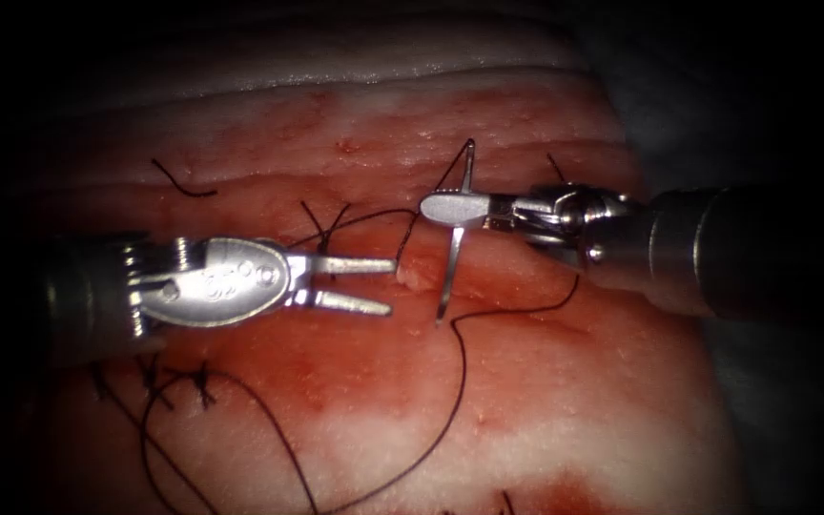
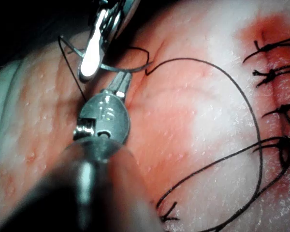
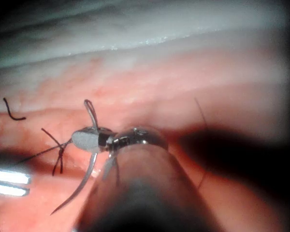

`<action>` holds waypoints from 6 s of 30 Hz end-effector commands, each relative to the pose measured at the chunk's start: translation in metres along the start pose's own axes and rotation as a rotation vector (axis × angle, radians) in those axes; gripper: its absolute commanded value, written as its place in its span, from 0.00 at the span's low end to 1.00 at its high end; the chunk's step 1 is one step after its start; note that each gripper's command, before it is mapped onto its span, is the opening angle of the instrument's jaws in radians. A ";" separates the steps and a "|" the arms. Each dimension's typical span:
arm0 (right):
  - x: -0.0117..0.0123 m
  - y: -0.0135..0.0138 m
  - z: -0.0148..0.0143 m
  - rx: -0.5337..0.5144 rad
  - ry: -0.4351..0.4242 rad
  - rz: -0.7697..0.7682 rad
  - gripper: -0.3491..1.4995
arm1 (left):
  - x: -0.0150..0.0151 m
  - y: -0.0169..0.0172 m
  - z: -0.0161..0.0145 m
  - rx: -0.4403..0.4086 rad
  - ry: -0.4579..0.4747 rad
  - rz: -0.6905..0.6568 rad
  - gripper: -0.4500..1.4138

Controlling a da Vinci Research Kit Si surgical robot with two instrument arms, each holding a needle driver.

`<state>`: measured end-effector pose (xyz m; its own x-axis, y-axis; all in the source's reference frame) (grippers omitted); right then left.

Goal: Wound Closure
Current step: Insert the left gripper into the incision, then using the right needle driver, throw the needle through the bottom of the incision.

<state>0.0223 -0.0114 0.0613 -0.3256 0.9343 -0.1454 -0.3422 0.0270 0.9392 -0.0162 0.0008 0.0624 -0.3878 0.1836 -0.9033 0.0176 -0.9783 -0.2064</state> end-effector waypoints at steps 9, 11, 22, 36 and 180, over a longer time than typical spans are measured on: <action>0.0000 -0.0008 0.0008 0.016 0.025 -0.085 0.00 | -0.0065 -0.0015 0.0036 -0.120 -0.290 -0.079 0.00; 0.0000 -0.0010 0.0007 0.019 0.026 -0.101 0.00 | -0.0076 -0.0016 0.0043 -0.137 -0.339 -0.082 0.00; -0.0001 -0.0018 0.0006 0.039 0.035 -0.130 0.00 | -0.0114 -0.0037 0.0070 -0.171 -0.459 -0.098 0.00; -0.0003 -0.0008 0.0024 0.021 0.094 -0.378 0.00 | -0.0135 -0.0038 0.0082 -0.220 -0.640 -0.081 0.00; -0.0111 -0.0034 0.0062 0.224 -0.103 0.268 0.44 | -0.0104 0.0065 0.0030 -0.089 -0.402 -0.166 0.10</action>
<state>0.0318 -0.0196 0.0613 -0.2917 0.9487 0.1224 -0.0568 -0.1449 0.9878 -0.0143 -0.0076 0.0709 -0.7127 0.2643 -0.6498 0.0009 -0.9260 -0.3776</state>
